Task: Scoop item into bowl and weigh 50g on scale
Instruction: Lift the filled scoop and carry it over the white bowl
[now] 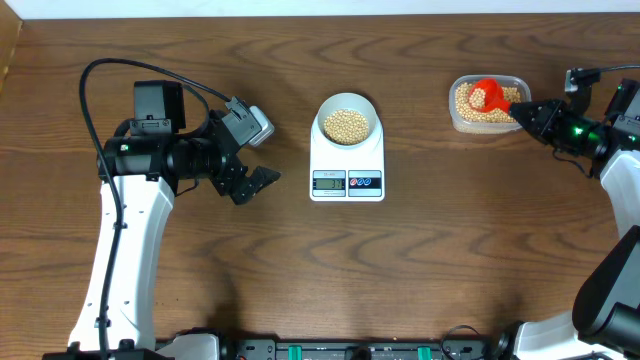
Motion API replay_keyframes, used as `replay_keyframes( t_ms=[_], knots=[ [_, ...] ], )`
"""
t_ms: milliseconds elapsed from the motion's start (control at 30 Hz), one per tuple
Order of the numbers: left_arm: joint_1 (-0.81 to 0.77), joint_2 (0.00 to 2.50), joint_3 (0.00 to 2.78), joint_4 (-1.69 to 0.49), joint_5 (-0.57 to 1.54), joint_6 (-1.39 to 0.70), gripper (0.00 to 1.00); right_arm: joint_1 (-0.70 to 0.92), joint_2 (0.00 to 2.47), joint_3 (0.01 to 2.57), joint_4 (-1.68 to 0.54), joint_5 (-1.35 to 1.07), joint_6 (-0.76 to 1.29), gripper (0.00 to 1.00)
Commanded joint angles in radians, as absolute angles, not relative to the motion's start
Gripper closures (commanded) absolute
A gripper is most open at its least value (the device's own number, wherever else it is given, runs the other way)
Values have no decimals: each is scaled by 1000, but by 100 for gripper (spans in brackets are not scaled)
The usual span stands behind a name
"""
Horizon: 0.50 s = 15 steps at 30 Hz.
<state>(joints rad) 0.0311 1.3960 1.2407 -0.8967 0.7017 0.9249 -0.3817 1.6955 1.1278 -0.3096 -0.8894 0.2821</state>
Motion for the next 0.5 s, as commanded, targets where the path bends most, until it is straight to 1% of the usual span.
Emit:
replay_keyframes(
  t_ms=[0, 233, 467],
  knots=[
    [31, 1386, 1259, -900, 713, 942, 2, -386, 1713, 1131, -279, -965, 319, 99],
    [31, 1386, 1259, -900, 713, 942, 2, -353, 1713, 1131, -170, -1006, 428, 99],
    [31, 1386, 1259, -900, 713, 942, 2, -270, 1713, 1131, -110, -1006, 466, 99]
  ],
)
